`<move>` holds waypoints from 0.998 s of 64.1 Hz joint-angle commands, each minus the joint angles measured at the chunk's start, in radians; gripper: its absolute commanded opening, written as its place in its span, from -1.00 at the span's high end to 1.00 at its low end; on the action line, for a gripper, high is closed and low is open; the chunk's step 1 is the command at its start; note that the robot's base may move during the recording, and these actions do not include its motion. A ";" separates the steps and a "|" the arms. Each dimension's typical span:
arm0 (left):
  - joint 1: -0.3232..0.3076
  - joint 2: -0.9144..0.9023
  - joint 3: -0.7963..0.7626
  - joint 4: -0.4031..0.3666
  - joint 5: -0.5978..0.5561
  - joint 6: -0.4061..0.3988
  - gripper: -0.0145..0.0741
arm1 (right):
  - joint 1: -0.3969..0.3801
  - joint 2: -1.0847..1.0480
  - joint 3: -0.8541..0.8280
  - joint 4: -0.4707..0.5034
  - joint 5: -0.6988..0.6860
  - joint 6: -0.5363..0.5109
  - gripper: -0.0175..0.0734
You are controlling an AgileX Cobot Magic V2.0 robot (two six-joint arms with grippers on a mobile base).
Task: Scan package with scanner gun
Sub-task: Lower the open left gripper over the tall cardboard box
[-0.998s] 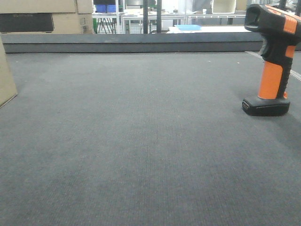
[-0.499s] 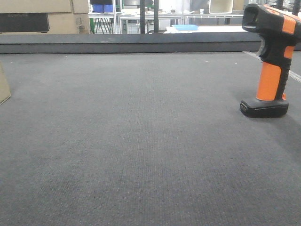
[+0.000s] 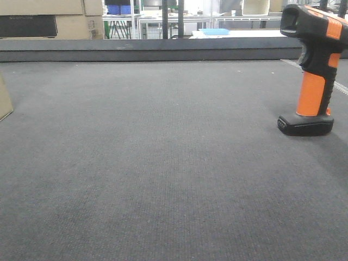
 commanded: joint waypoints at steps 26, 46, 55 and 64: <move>-0.003 -0.003 -0.002 -0.008 -0.130 0.000 0.92 | -0.001 -0.002 -0.001 0.005 -0.122 0.001 0.95; -0.003 -0.003 -0.177 -0.010 -0.164 0.000 0.92 | -0.001 -0.002 -0.204 0.005 -0.108 0.001 0.95; -0.003 0.041 -0.375 0.008 0.011 0.000 0.91 | -0.001 0.052 -0.364 0.005 -0.018 0.001 0.95; -0.003 0.138 -0.529 0.019 0.140 0.000 0.59 | -0.001 0.165 -0.467 0.005 -0.012 0.001 0.85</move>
